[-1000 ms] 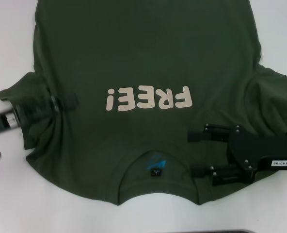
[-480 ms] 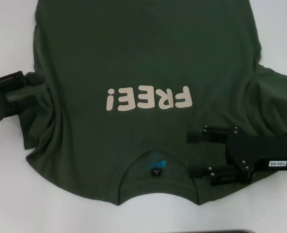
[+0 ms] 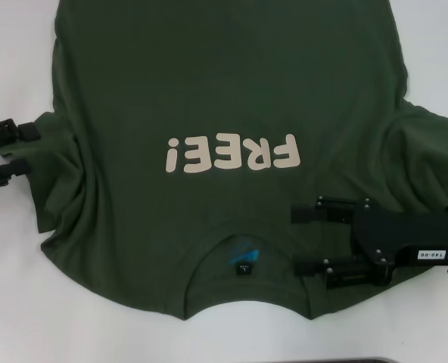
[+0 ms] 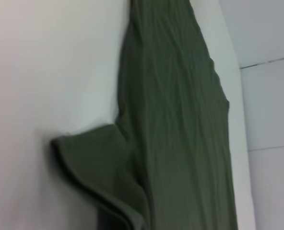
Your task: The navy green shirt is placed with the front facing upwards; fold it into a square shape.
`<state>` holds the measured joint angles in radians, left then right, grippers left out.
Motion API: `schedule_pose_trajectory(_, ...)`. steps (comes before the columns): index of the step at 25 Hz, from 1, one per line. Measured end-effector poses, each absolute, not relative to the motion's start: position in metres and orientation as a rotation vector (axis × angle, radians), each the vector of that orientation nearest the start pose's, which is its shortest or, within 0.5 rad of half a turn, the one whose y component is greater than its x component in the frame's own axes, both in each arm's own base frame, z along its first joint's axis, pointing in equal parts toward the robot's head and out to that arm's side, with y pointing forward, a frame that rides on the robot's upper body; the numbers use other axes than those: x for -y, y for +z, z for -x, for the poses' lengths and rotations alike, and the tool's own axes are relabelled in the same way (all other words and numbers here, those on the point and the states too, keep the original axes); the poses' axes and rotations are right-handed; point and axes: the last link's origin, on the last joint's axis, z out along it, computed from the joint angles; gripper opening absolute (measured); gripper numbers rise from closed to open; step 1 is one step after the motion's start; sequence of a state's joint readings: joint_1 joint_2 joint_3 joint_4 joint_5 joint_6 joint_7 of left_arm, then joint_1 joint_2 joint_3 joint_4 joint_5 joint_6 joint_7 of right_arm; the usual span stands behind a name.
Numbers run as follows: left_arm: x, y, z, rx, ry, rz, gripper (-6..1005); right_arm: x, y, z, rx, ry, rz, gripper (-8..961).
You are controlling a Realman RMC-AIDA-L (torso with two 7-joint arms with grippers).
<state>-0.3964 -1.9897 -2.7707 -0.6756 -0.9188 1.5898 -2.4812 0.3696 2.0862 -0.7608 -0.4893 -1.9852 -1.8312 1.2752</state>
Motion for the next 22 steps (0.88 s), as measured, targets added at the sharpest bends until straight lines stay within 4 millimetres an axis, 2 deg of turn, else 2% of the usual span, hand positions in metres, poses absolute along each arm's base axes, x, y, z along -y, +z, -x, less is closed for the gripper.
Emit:
schedule_pose_trajectory(10,-0.290,0.062,0.368,-2.614,0.898,-1.994,779,-0.232,-0.030,-0.282,-0.816,1.001,2.916,912)
schedule_pose_trajectory(22,-0.292,0.051,0.372,-2.650,0.867,-1.980,778,-0.232,-0.030,-0.282,-0.815,1.002,2.917,912)
